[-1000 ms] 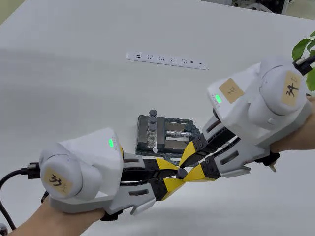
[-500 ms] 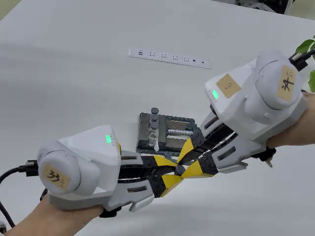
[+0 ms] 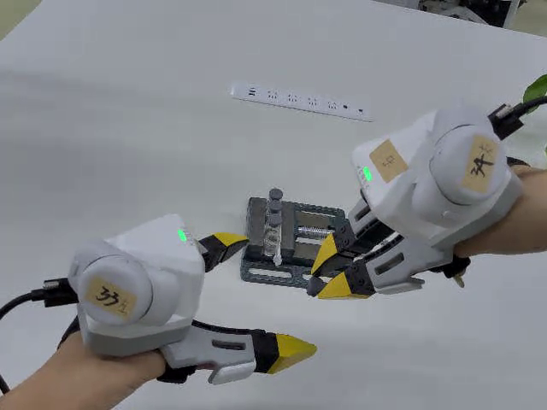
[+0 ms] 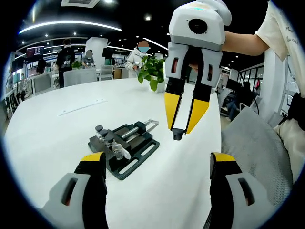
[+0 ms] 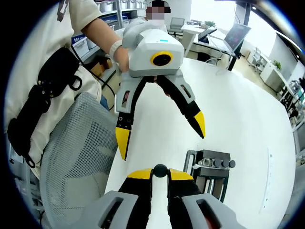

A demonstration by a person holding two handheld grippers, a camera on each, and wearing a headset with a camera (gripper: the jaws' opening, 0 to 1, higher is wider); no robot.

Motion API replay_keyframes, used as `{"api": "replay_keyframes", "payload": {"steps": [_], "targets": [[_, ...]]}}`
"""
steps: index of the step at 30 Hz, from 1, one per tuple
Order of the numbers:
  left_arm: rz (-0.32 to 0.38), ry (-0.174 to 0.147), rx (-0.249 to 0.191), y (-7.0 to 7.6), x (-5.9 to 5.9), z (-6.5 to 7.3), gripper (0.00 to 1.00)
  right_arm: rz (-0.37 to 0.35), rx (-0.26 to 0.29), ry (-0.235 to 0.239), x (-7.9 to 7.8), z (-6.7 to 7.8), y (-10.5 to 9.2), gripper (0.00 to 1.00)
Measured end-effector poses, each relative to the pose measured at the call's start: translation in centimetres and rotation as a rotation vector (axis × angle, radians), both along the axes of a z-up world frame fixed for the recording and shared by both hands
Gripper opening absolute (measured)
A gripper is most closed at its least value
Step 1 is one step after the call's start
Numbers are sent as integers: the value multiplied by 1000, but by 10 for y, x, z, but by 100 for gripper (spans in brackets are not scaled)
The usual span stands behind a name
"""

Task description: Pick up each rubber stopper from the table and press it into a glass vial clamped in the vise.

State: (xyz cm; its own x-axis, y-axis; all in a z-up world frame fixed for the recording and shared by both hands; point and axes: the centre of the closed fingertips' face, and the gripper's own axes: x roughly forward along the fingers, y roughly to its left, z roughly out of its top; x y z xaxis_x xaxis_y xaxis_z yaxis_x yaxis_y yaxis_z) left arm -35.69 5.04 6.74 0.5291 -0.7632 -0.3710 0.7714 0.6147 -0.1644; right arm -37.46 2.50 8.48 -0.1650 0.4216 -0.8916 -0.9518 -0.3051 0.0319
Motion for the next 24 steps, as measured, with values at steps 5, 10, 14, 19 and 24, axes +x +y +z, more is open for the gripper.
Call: {"api": "replay_keyframes", "payload": {"steps": [5,10,14,19,24], "targets": [[34,-1,16,8,5,-4,99,2,2,-1,4,-2,2,6],[46,11,23,13,5,-6,99,5,2,-19,18,-6,8,6],[64,14,20,18,5,-9,99,27,-14,-56,34,-11,11,6],[72,29,28,22,2,-15,98,47,-31,-92,53,-17,17,6],[81,38,34,28,3,-19,97,64,-54,-127,69,-25,24,6]]}}
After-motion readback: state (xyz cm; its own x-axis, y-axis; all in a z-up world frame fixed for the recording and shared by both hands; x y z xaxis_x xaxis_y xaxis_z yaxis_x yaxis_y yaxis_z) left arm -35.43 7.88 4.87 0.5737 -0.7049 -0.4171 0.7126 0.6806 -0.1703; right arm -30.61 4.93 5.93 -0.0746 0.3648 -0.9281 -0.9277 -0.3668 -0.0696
